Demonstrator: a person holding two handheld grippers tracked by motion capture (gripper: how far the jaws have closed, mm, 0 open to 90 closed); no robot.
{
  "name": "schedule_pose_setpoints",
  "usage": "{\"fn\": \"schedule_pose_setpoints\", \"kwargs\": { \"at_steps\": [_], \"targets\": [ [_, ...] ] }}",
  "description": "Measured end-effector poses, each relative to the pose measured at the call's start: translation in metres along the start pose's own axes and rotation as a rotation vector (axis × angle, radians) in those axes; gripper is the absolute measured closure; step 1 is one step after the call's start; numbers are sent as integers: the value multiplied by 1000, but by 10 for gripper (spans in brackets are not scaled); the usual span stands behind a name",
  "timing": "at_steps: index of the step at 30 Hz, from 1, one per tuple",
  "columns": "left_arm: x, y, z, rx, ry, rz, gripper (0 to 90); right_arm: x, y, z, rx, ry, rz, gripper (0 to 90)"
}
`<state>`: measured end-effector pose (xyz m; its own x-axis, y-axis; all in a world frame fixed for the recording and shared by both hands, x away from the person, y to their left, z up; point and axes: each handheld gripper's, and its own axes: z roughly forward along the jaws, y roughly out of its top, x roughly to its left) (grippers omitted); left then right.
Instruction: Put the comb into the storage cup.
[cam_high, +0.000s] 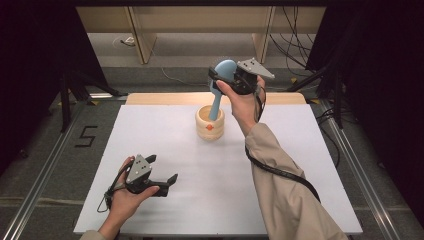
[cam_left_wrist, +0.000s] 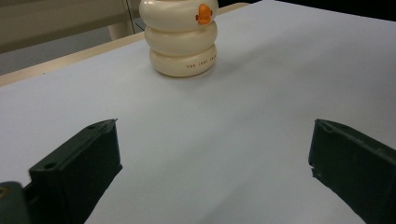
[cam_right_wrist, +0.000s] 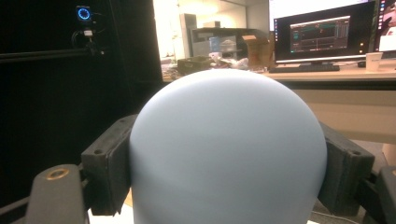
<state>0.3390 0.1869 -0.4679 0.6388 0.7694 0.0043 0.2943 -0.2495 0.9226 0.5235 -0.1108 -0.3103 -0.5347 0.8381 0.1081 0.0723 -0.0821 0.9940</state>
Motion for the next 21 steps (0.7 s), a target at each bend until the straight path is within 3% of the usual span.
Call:
{"fn": "schedule_pose_setpoints", "kwargs": {
  "at_steps": [21],
  "targets": [
    [0,0,0,1,0,1,17,-1,-7,5,2,-17,0,205]
  ]
}}
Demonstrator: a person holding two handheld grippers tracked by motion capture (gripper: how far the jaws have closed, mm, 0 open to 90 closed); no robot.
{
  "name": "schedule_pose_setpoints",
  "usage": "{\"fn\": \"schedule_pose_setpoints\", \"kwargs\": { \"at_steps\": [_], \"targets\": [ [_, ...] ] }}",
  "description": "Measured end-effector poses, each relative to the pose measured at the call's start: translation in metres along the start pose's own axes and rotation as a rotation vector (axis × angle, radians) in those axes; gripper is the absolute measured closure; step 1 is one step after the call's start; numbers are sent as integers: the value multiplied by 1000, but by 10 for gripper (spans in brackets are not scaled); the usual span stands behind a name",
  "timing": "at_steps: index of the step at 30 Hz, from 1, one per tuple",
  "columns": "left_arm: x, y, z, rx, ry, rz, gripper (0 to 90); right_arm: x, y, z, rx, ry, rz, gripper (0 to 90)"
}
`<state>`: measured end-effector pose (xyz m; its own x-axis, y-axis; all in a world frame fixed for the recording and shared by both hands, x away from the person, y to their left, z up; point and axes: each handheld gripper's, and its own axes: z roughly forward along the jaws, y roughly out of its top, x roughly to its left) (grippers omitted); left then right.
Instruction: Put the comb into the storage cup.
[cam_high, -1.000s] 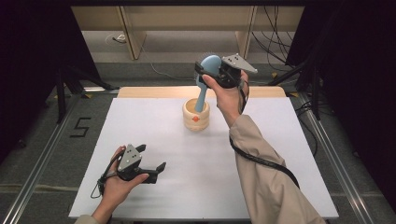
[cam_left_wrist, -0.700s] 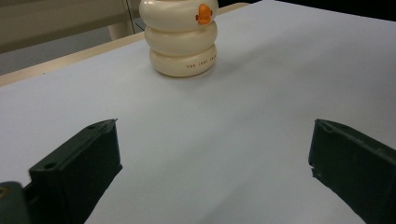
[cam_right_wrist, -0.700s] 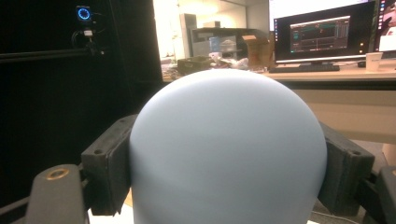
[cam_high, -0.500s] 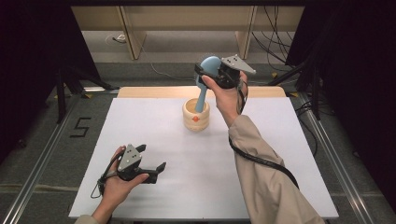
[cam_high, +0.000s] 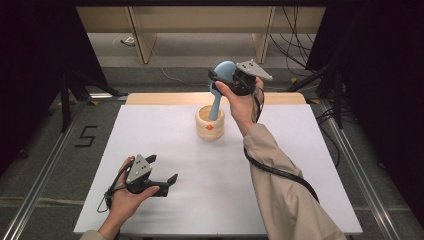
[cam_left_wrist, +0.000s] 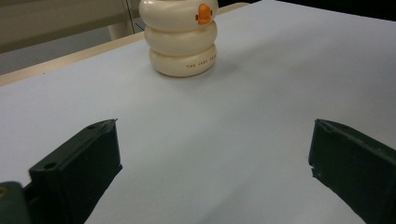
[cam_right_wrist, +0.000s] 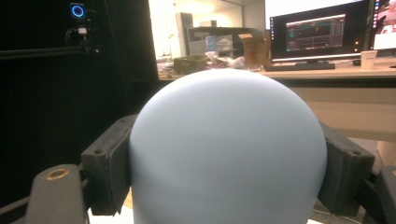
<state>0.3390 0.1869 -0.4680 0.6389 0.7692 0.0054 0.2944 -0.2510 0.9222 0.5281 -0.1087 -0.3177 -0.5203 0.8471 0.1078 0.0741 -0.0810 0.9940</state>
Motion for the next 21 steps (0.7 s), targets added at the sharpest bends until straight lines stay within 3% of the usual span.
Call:
{"fn": "schedule_pose_setpoints", "kwargs": {
  "at_steps": [21],
  "targets": [
    [0,0,0,-1,0,3,17,0,-10,4,3,-14,-10,205]
  ]
}}
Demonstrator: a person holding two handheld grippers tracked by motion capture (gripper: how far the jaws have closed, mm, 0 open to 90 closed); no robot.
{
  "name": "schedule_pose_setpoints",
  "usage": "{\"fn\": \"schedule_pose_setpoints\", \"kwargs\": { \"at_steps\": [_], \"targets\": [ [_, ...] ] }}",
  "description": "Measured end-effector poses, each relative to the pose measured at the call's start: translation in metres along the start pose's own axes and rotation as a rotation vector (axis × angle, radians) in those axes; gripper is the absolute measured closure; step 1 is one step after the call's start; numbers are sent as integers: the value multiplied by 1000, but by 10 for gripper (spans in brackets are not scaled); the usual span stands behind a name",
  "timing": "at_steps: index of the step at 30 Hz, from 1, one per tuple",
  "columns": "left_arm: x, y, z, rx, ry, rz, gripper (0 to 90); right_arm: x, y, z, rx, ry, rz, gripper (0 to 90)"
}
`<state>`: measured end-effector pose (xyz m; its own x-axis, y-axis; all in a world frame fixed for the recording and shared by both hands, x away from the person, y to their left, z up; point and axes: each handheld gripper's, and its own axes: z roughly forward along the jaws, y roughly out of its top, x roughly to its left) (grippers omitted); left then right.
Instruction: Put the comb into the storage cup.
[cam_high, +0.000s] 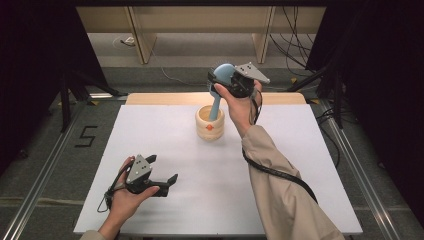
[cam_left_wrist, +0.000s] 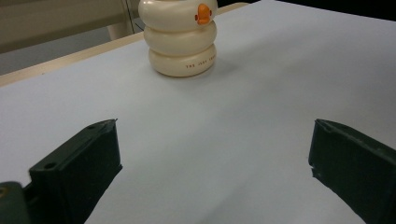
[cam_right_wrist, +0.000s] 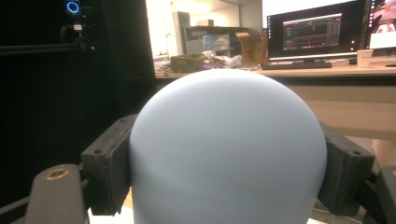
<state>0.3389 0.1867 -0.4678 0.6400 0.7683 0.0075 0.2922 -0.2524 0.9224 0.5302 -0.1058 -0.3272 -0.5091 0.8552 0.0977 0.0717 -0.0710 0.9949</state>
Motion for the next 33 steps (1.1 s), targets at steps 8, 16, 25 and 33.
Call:
{"fn": "schedule_pose_setpoints", "kwargs": {
  "at_steps": [8,16,25,33],
  "targets": [
    [0,0,0,0,-1,-2,17,1,-2,2,4,1,5,205],
    [0,0,0,0,-2,-2,17,1,-3,2,5,-3,-1,205],
    [0,0,0,0,-3,-1,17,0,-6,4,5,-8,-5,205],
    [0,0,0,1,-4,-3,17,1,-11,6,13,-10,-7,205]
  ]
}}
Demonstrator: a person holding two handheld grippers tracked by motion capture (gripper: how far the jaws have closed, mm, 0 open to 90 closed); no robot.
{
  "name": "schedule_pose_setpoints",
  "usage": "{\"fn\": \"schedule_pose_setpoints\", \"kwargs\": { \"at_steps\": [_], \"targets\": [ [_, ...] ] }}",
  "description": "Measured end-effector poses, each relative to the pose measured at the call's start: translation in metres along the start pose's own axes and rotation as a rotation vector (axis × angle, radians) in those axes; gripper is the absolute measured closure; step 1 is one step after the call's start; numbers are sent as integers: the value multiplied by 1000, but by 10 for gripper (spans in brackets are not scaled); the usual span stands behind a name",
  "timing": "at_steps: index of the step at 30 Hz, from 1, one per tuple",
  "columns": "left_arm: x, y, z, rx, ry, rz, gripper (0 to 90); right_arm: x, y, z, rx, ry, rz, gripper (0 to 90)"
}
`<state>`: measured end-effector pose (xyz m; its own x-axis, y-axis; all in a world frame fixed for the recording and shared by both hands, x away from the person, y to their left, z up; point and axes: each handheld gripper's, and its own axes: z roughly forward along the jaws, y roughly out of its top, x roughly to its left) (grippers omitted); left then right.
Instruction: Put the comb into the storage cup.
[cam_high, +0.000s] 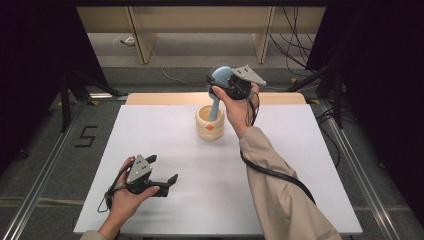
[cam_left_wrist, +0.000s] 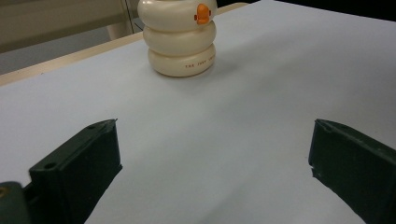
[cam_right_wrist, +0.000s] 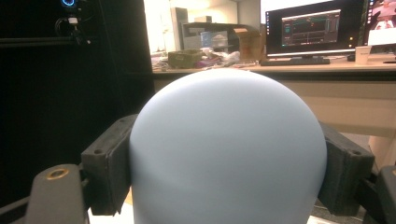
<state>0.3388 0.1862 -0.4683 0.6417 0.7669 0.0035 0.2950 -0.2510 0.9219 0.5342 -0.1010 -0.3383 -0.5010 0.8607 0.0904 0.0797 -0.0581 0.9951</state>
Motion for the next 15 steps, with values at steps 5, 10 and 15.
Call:
{"fn": "schedule_pose_setpoints", "kwargs": {
  "at_steps": [5,10,15],
  "targets": [
    [0,0,1,-2,-1,-1,17,-1,-1,1,2,-5,1,205],
    [0,0,0,-2,-2,1,17,-1,-3,1,1,-9,0,205],
    [0,0,0,-2,-1,2,17,-1,-6,3,8,-13,1,205]
  ]
}}
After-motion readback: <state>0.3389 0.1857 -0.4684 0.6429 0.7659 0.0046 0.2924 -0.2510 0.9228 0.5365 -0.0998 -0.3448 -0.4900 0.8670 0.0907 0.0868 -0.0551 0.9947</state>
